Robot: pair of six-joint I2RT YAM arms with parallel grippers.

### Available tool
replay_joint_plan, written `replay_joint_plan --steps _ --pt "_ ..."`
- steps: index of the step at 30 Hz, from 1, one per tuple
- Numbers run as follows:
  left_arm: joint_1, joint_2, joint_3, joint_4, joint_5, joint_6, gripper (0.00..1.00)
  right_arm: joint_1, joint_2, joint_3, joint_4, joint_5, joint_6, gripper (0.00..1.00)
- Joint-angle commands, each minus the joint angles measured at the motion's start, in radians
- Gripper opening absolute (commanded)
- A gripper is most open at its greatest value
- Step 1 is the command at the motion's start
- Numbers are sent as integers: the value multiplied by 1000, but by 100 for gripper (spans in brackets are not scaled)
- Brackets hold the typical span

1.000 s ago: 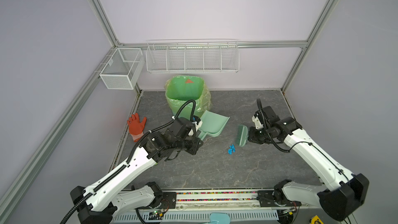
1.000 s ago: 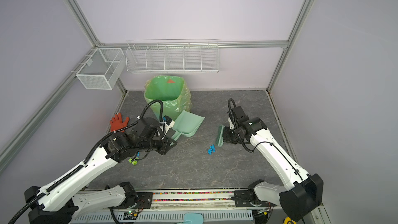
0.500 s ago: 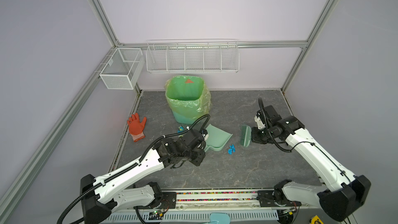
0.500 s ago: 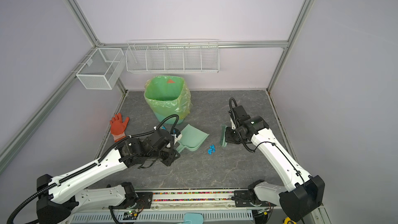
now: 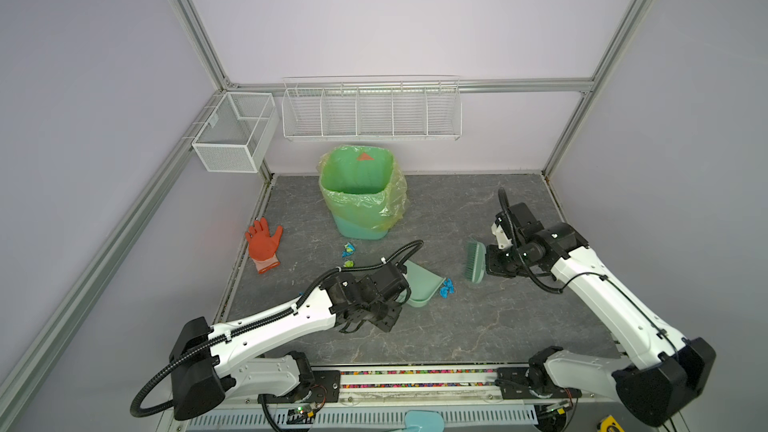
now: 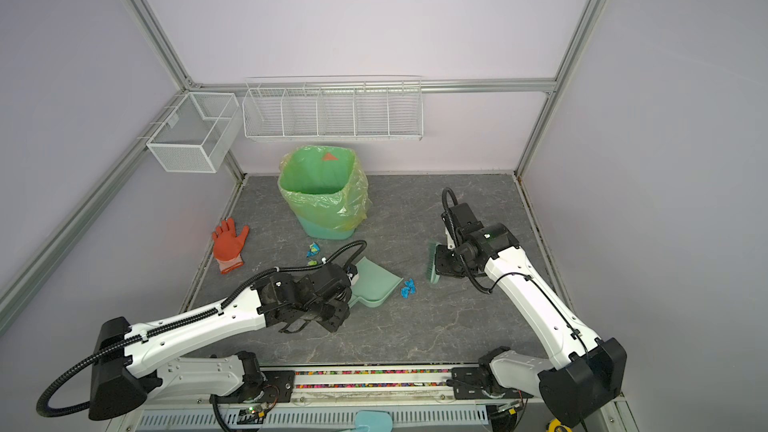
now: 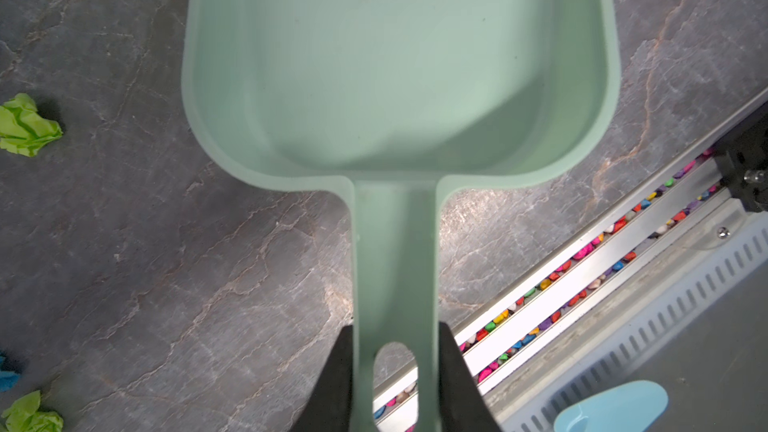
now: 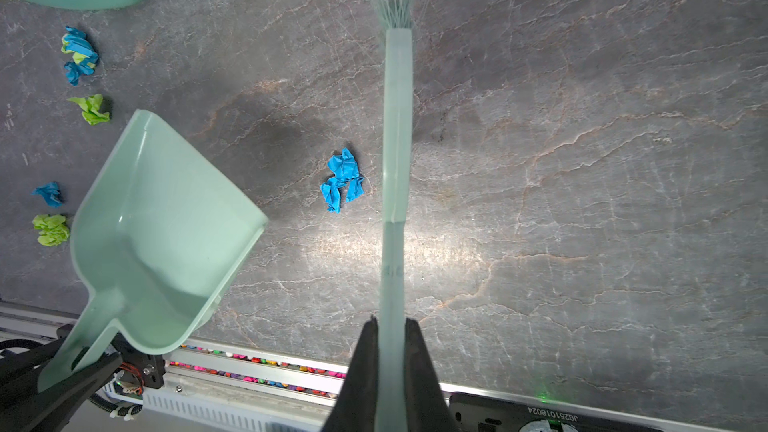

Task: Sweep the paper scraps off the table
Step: 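Slide the dustpan toward the blue scraps with the left gripper, then sweep the blue scraps into the dustpan with the right-held brush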

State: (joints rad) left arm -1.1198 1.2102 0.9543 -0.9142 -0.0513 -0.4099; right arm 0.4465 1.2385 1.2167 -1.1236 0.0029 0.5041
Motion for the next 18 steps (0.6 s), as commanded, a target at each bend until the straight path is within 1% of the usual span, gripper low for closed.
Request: replay_joint_plan --steps 1,6,11,15,18 --pt "-25 23 -9 -7 9 -11 0 -4 29 31 -26 19 -25 7" --pt "-71 58 -16 -8 11 -33 0 -4 63 57 -32 9 -41 7" --pt "-93 87 -18 0 34 -56 0 -4 82 68 -30 6 -46 7" --pt "-105 120 -12 -3 79 -71 0 -4 89 60 -24 16 -50 7" --pt "-120 157 -6 -5 63 -66 0 -3 106 68 -16 9 -51 7"
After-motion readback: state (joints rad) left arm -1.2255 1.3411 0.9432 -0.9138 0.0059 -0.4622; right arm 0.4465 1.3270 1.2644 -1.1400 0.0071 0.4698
